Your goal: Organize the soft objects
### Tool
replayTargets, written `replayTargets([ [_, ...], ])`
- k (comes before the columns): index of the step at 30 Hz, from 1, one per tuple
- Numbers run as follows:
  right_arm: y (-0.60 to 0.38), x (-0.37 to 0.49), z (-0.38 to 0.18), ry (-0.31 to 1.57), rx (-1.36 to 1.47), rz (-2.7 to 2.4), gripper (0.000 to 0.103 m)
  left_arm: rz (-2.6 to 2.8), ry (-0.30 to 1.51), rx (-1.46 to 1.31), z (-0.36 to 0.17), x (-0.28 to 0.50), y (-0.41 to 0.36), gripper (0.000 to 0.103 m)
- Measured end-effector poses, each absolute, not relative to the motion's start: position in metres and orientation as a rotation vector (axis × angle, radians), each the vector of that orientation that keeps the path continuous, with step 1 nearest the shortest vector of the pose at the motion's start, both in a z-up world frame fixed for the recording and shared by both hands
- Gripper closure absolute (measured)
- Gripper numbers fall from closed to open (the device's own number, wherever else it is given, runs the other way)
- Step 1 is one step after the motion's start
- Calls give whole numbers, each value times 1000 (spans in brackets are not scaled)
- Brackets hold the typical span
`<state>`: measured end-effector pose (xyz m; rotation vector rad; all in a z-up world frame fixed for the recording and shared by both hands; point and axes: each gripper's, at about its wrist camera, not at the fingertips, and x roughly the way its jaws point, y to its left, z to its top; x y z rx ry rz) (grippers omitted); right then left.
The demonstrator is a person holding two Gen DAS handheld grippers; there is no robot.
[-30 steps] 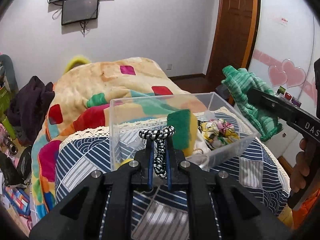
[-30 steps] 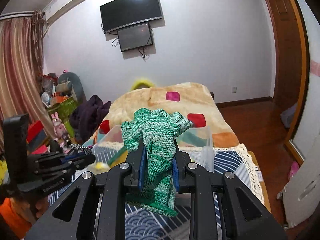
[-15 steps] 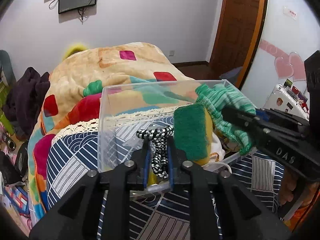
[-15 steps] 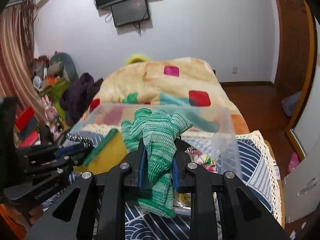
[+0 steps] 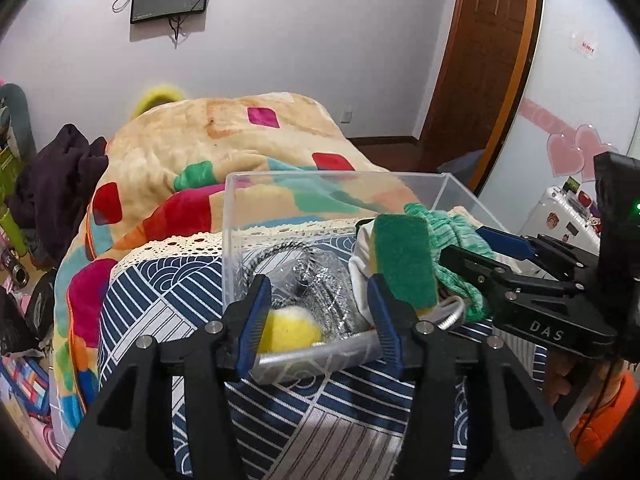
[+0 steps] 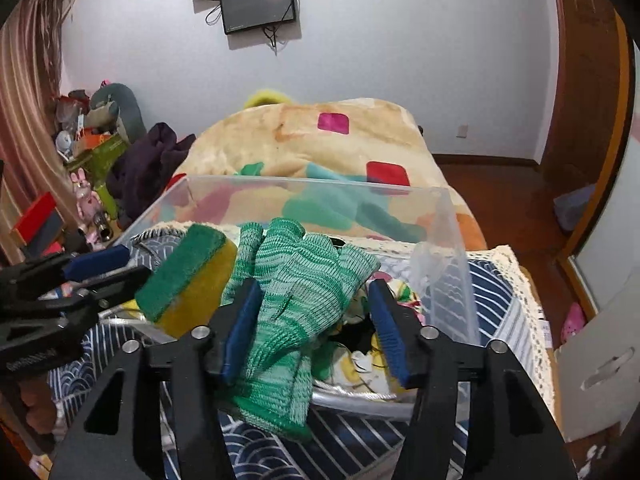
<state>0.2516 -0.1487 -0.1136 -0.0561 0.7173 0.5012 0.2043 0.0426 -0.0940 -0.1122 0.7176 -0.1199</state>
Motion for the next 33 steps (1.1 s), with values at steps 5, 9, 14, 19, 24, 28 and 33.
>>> replayTargets([
  [5, -155, 245, -102, 693, -59, 509, 46, -130, 656, -94, -76, 185, 36, 48],
  [9, -160, 233, -85, 638, -47, 528, 46, -132, 571, -78, -54, 163, 30, 42],
  [14, -167, 207, -54, 523, -38, 555, 46, -127, 466, -92, -25, 135, 27, 41],
  [19, -180, 181, -25, 417, 8, 579, 40, -125, 366, -131, 1, 102, 28, 33],
  [24, -194, 158, -7, 327, 60, 598, 27, -113, 294, -98, 14, 75, 19, 29],
  [28, -198, 142, -1, 282, 59, 585, 24, -118, 267, -88, 17, 57, 10, 19],
  [33, -199, 123, -4, 241, 51, 584, 18, -81, 234, -117, 15, 41, 11, 6],
])
